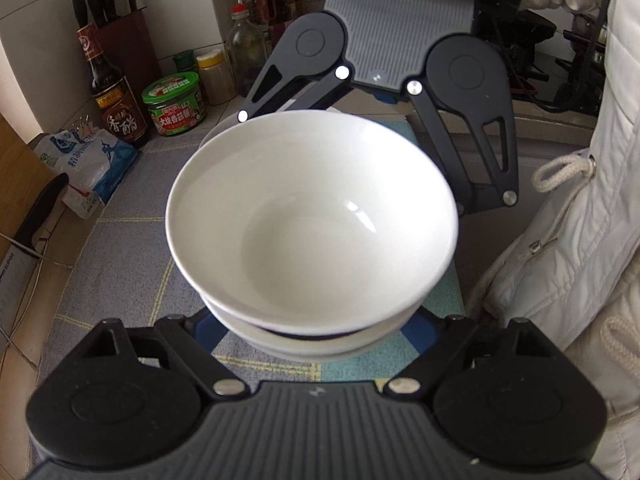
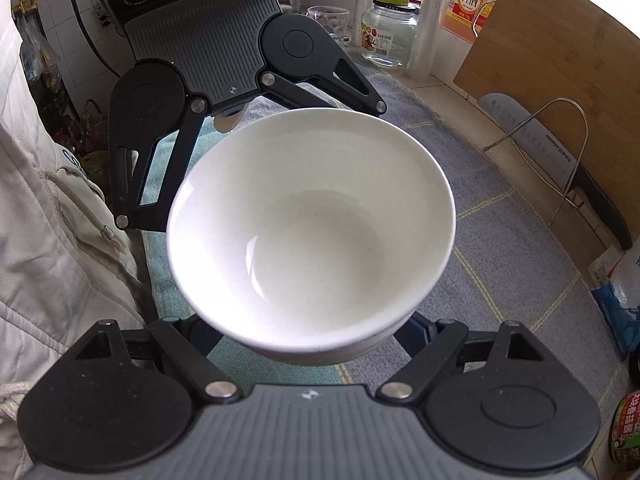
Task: Organize plates and bowls
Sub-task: 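Lift and carry the bowl stack toward the flowered plate stack with both tools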
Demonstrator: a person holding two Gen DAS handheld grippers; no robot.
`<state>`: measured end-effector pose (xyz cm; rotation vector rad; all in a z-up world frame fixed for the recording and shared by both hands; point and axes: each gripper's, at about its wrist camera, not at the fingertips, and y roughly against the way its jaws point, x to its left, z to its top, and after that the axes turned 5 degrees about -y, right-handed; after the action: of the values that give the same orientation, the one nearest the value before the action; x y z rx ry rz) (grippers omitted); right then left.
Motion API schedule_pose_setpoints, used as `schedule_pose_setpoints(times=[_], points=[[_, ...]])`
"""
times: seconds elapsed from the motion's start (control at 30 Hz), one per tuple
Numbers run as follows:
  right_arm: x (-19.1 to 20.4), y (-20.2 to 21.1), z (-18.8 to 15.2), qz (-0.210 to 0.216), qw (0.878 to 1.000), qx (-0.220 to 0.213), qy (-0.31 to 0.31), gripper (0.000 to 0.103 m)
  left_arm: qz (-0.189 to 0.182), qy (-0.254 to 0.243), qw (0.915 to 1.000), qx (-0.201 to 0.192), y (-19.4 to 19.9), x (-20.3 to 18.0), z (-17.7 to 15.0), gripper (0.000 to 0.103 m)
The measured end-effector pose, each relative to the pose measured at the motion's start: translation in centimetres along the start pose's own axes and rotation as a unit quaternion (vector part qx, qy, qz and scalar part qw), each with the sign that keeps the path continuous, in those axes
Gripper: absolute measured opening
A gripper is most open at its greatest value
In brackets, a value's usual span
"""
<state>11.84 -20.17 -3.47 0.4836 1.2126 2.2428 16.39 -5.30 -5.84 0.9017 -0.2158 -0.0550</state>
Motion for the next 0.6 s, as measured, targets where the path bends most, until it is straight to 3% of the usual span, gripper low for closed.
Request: schedule_pose_setpoints(times=[0.6], points=[[-7.0, 6.2, -7.1, -0.06, 0.998, 0.011, -0.019, 0.09, 0.007, -0.039, 0.9987, -0.032, -7.8, 2.8, 9.4, 0.089]])
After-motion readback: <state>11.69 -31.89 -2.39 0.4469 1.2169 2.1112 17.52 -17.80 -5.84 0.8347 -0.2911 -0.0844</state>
